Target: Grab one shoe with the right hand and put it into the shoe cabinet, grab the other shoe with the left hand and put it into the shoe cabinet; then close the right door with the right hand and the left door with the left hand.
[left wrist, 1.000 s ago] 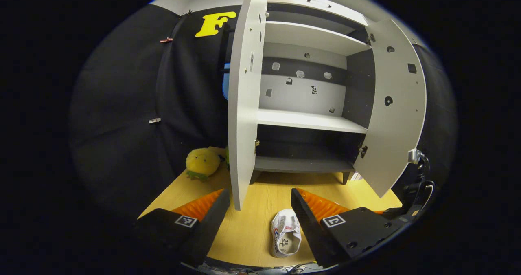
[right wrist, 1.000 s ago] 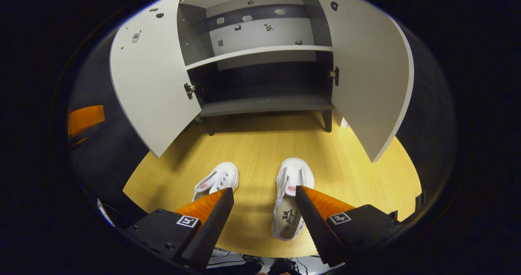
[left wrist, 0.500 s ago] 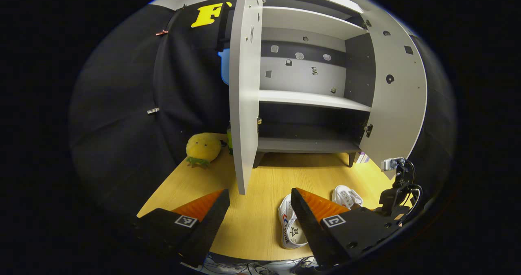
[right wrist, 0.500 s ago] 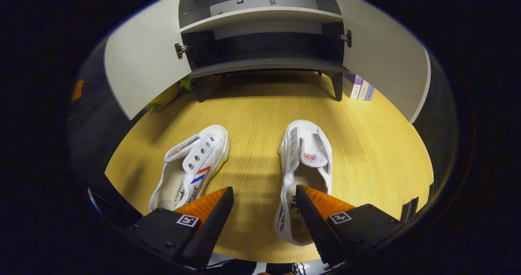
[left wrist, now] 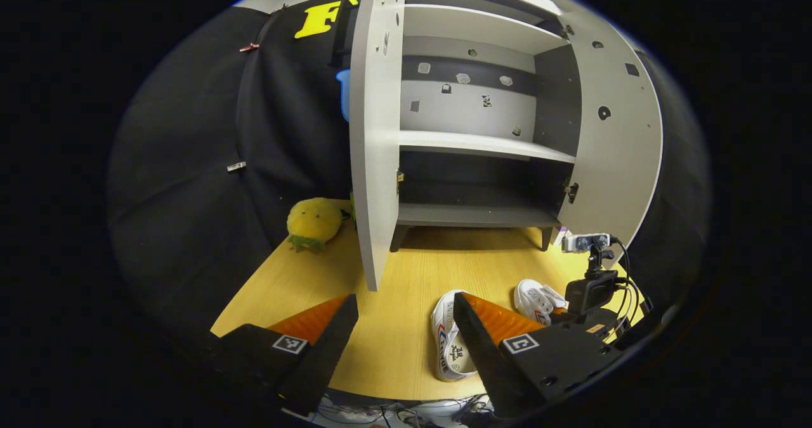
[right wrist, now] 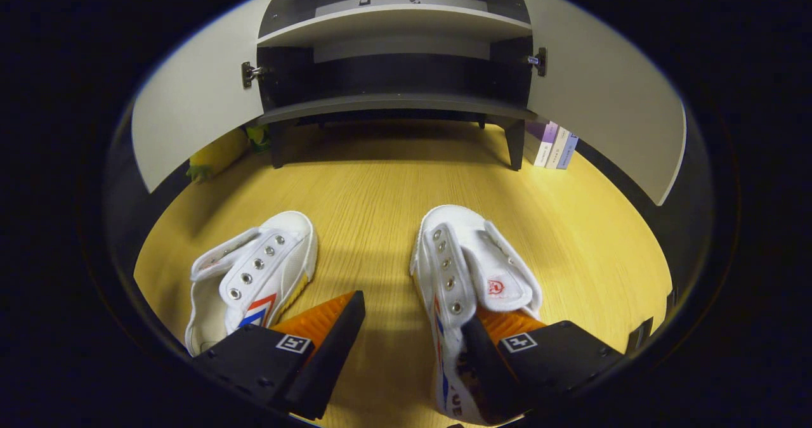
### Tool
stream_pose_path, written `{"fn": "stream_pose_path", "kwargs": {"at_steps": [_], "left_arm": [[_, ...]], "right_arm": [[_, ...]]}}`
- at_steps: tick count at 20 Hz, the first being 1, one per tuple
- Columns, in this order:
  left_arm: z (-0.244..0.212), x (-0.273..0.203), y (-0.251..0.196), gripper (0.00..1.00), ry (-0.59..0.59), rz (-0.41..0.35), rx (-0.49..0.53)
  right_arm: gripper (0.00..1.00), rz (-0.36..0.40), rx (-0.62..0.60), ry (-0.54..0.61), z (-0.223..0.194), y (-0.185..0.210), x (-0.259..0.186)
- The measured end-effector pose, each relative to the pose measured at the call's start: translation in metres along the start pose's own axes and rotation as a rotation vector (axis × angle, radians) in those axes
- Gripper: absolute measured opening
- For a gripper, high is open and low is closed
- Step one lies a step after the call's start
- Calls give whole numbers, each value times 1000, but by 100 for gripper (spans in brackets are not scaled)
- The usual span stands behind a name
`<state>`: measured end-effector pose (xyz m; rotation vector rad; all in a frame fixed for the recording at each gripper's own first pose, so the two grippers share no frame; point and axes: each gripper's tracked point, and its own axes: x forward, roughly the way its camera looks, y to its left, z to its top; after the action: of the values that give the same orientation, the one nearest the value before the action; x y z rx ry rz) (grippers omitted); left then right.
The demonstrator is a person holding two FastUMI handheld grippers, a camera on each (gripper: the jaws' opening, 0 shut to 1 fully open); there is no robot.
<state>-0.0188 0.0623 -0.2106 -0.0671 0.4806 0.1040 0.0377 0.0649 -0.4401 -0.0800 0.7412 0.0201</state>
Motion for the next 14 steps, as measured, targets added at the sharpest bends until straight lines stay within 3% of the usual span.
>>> {"fn": "stream_pose_path", "kwargs": {"at_steps": [2, 3, 5, 7, 8, 14], "left_arm": [[1, -3, -1, 95, 2, 7, -10], [1, -4, -1, 95, 3, 11, -16], [4, -8, -4, 95, 4, 26, -23], [9, -11, -7, 95, -1, 45, -24], [12, -12, -9, 95, -5, 56, -26], [20, -26, -27, 95, -4, 149, -75]], "right_arm": [[76, -35, 0, 6, 3, -11, 7], [57, -46, 3, 9, 6, -15, 8], [34, -24, 10, 24, 6, -16, 9], [33, 20, -8, 47, 3, -11, 9], [17, 42, -23, 47, 5, -10, 9], [6, 149, -53, 96, 3, -7, 8]]}}
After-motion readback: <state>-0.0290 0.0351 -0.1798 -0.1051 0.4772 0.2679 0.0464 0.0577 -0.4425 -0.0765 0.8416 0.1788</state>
